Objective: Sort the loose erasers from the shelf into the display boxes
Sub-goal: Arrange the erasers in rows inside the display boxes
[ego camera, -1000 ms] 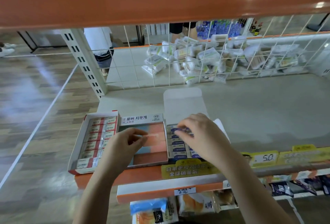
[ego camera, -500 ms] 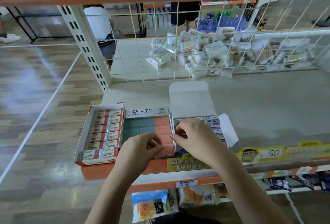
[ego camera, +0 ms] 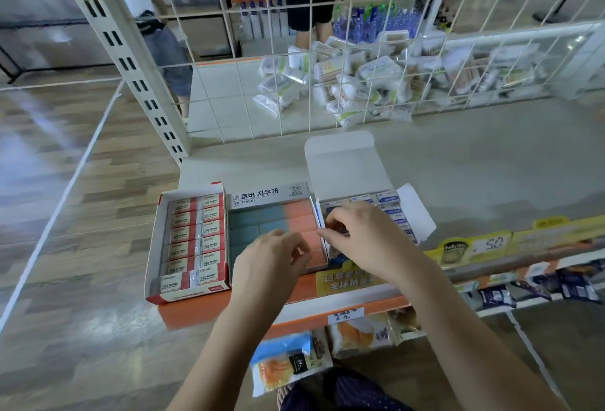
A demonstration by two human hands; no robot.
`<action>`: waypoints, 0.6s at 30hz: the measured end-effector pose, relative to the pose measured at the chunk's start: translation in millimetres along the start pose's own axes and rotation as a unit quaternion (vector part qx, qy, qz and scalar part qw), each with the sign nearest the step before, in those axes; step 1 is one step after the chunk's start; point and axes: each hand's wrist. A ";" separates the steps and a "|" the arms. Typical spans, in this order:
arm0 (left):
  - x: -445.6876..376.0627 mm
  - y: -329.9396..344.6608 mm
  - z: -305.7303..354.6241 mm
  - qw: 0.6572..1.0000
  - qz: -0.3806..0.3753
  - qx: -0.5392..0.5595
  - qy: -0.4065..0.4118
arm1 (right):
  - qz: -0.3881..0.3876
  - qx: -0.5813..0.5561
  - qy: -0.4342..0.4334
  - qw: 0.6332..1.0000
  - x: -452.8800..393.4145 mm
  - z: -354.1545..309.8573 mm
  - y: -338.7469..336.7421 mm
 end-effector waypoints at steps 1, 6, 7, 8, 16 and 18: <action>-3.7 -4.2 -2.3 1.000 -0.008 0.004 0.006 | 0.008 -0.004 0.000 1.000 0.4 -1.5 -1.6; -42.2 -34.0 3.6 0.998 0.033 -0.001 0.048 | 0.076 0.020 0.005 0.997 -0.9 1.4 -27.1; -52.8 -39.5 11.7 0.997 0.052 0.006 0.061 | 0.093 0.031 0.010 0.995 -1.1 6.6 -35.1; -63.5 -43.3 22.4 0.994 0.071 0.013 0.077 | 0.104 0.043 0.018 0.993 -1.4 14.5 -43.8; -125.0 -29.3 193.6 0.966 0.013 -0.088 0.241 | 0.133 0.124 0.121 0.976 46.8 128.2 -147.8; -132.5 -13.5 250.8 0.957 -0.001 -0.103 0.271 | 0.140 0.120 0.158 0.970 73.8 163.6 -176.2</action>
Point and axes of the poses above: each hand's wrist, its own x-axis away from the middle knuckle, its own y-axis out of the palm, z = x × y, and after that the axes turned 14 degrees about -x, right-handed
